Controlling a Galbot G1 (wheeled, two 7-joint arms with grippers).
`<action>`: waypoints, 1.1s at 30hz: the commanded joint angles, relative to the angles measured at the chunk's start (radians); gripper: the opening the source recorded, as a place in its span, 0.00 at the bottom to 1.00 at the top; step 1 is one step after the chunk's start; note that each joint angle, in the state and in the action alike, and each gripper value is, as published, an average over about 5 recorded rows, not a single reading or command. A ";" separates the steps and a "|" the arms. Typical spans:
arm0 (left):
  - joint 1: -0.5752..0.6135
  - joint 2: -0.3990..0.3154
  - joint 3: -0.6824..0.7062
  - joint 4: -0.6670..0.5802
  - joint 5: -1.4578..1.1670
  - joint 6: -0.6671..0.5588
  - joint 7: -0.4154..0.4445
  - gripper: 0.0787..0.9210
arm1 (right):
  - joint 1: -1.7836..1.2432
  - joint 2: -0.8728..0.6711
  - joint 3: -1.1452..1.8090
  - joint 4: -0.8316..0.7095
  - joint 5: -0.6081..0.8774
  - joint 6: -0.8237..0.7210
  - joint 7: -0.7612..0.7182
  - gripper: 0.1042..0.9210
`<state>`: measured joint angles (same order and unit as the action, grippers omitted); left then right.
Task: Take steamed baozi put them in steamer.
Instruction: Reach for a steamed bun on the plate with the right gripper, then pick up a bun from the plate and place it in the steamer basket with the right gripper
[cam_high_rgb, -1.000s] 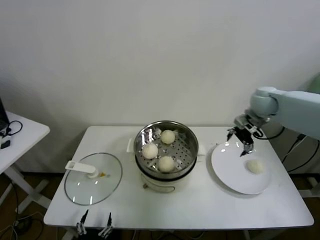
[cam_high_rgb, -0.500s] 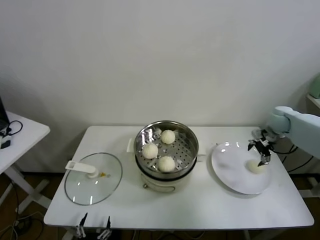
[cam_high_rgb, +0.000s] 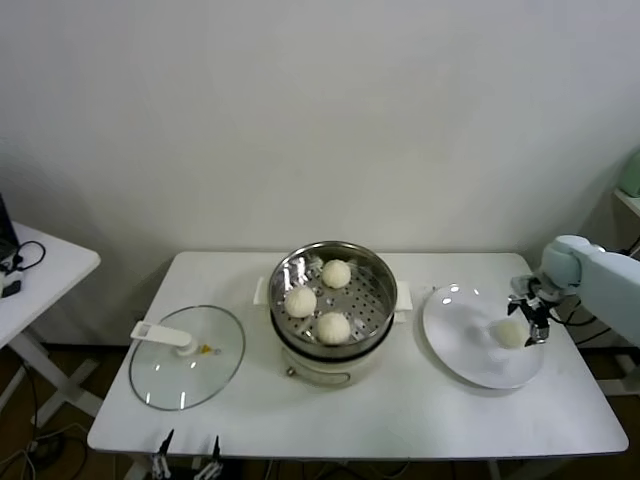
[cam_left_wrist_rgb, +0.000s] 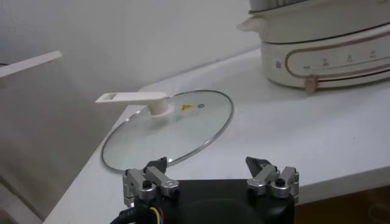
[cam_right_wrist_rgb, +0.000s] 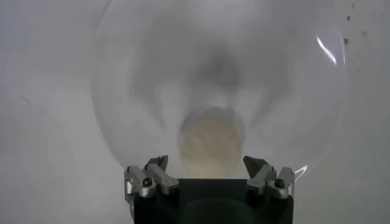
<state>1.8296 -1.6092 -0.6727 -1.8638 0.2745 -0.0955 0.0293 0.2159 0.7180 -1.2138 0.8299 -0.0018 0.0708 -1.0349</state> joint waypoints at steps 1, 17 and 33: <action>0.002 -0.043 0.001 0.002 0.004 -0.003 -0.001 0.88 | -0.070 0.025 0.088 -0.070 -0.043 0.011 0.013 0.88; 0.006 -0.045 0.005 -0.004 0.007 -0.005 -0.002 0.88 | -0.085 0.028 0.122 -0.059 -0.083 0.017 0.026 0.71; 0.009 -0.038 0.005 -0.020 0.005 -0.006 -0.003 0.88 | 0.511 -0.084 -0.363 0.309 0.302 -0.067 -0.022 0.64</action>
<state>1.8388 -1.6092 -0.6676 -1.8801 0.2826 -0.1032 0.0259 0.3354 0.6789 -1.2797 0.9195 0.0568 0.0399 -1.0335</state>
